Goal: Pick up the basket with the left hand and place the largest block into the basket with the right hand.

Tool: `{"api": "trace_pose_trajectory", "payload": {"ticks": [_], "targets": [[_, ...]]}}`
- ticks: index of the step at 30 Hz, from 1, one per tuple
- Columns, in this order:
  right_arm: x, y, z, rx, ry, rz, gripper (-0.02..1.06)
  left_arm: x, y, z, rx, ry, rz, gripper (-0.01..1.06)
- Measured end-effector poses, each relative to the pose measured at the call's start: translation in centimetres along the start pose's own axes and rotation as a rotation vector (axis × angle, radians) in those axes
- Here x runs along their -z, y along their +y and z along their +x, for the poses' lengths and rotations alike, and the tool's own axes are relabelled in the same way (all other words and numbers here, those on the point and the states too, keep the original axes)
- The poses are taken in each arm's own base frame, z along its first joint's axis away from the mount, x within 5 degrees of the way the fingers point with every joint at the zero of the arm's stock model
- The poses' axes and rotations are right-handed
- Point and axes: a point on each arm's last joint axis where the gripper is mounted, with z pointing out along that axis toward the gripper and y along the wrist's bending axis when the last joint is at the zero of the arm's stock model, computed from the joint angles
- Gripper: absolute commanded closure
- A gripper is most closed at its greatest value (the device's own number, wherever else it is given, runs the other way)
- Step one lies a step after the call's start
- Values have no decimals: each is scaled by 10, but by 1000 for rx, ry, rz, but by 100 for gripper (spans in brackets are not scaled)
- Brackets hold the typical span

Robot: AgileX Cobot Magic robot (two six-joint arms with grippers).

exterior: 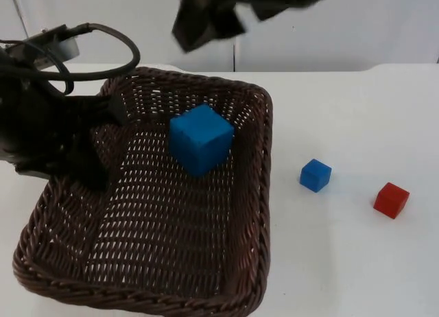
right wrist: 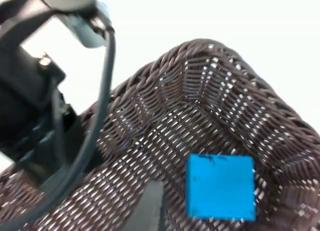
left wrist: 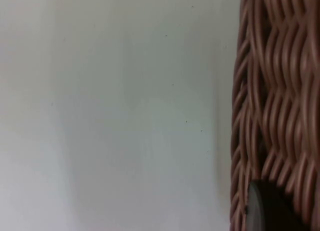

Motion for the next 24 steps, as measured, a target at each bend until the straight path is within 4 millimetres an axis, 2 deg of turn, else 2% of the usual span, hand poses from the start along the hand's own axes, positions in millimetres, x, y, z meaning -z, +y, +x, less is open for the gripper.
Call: {"api": "trace_pose_trajectory", "payload": {"ticks": [3,4,10,12,15,17,19,24], "targets": [[38,1,9,1,-34,0,19,0,0,0,-6,-2,0,105],[38,1,9,1,-34,0,19,0,0,0,-6,-2,0,105],[91,2,43,1,-74,0,19,0,0,-1,-43,-13,-2,105],[93,2,46,1,-73,0,19,0,0,-1,-44,-15,-1,105],[116,2,58,2,-110,1,19,0,0,-2,-66,-23,4,105],[121,3,62,2,-118,1,19,0,-1,-3,-66,-30,7,105],[139,3,68,3,-155,1,19,0,-2,-5,-57,-54,17,105],[159,3,74,2,-189,0,19,-3,-3,-8,-46,-82,46,105]]}}
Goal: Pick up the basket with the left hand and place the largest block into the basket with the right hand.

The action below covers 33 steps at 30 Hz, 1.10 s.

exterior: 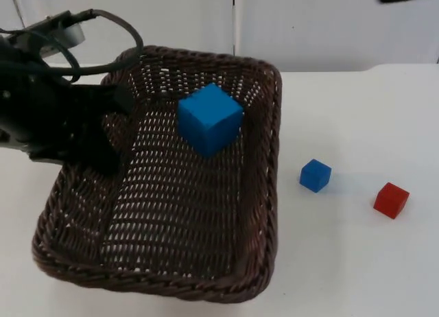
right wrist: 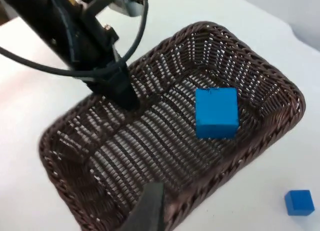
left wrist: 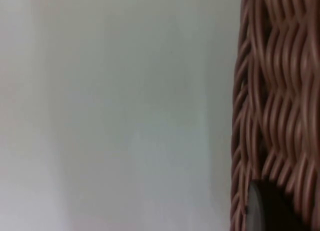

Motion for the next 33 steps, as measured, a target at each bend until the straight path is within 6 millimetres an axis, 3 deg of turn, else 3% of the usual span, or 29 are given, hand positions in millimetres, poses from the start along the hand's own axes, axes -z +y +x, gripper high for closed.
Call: {"api": "trace_pose_trajectory", "payload": {"ticks": [6,15,21,26,29,33], "targets": [[18,0,-1,-2,-48,0,19,-28,7,0,42,41,36,105],[21,0,0,-2,-38,0,19,-79,25,-8,107,89,57,105],[21,0,2,-2,-18,-1,19,-101,29,-29,103,95,74,105],[21,0,2,-2,-14,-1,19,-105,28,-41,89,77,80,104],[21,0,2,-2,-14,-1,19,-104,28,-45,73,67,77,95],[21,0,2,-2,-14,-1,19,-104,28,-46,50,68,68,66]]}}
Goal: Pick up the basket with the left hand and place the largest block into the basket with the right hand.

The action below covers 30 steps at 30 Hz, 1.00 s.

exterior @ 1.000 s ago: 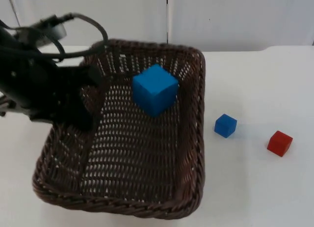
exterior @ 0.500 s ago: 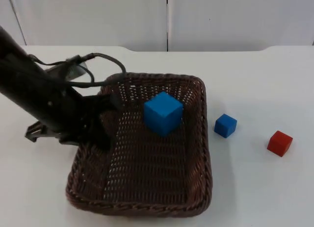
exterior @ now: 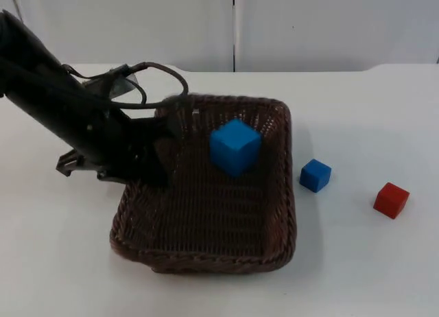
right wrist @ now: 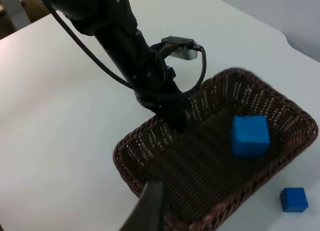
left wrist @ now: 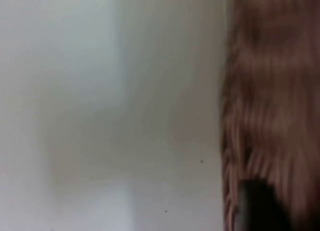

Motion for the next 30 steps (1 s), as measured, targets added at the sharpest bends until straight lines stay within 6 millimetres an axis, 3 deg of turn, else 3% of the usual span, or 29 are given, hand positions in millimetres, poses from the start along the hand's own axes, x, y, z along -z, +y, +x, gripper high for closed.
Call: {"api": "trace_pose_trajectory", "payload": {"ticks": [2,3,5,7,17,24,30], "targets": [[0,0,0,0,0,0,19,0,0,0,-6,3,-3,46],[0,0,0,0,0,0,19,0,0,0,-11,3,-5,46],[0,0,0,0,0,0,19,0,2,1,-28,10,-17,25],[0,0,0,0,0,0,19,0,2,1,-37,13,-21,18],[0,0,0,0,4,0,19,10,10,1,-112,33,-147,15],[0,0,0,0,4,0,19,41,-6,-7,-144,-52,-158,15],[0,0,0,0,-1,0,19,61,-23,6,-186,-89,-152,15]]}}
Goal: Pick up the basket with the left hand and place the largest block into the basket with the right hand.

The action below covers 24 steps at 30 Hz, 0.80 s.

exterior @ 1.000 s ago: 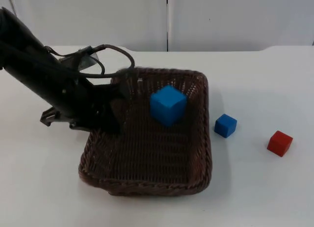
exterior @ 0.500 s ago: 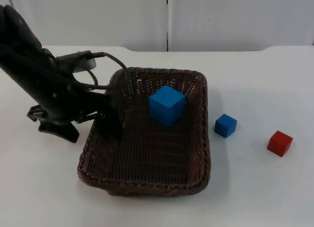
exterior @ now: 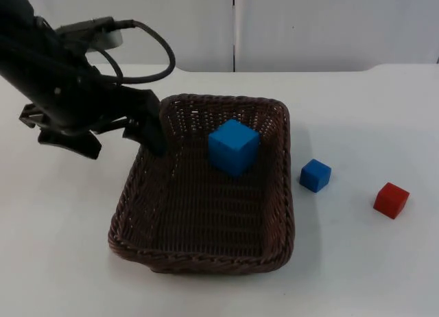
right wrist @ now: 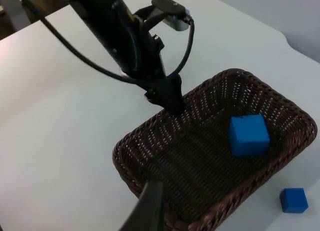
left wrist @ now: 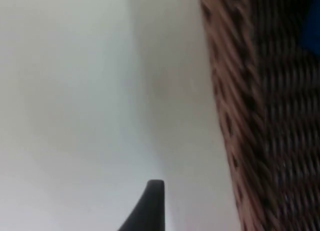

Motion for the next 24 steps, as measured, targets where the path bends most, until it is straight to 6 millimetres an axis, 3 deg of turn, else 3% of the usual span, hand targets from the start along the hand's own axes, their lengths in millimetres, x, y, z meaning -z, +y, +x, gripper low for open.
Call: {"api": "trace_pose_trajectory", "payload": {"ticks": [8,12,13,18,19,23,24], "targets": [[0,0,-1,0,-11,0,19,30,-9,19,-18,-58,-11,15],[0,0,-1,0,-11,0,19,62,-18,29,-38,-133,-7,15],[0,0,-1,0,-11,0,19,62,-18,29,-38,-133,-7,15],[0,0,-1,0,-11,0,19,106,-30,45,-72,-256,-2,15],[0,0,-1,0,-11,0,19,106,-30,45,-72,-256,-2,15],[0,0,-1,0,-11,0,19,141,-40,65,-107,-359,6,15],[0,0,-1,0,-11,0,19,141,-40,65,-107,-359,6,15]]}}
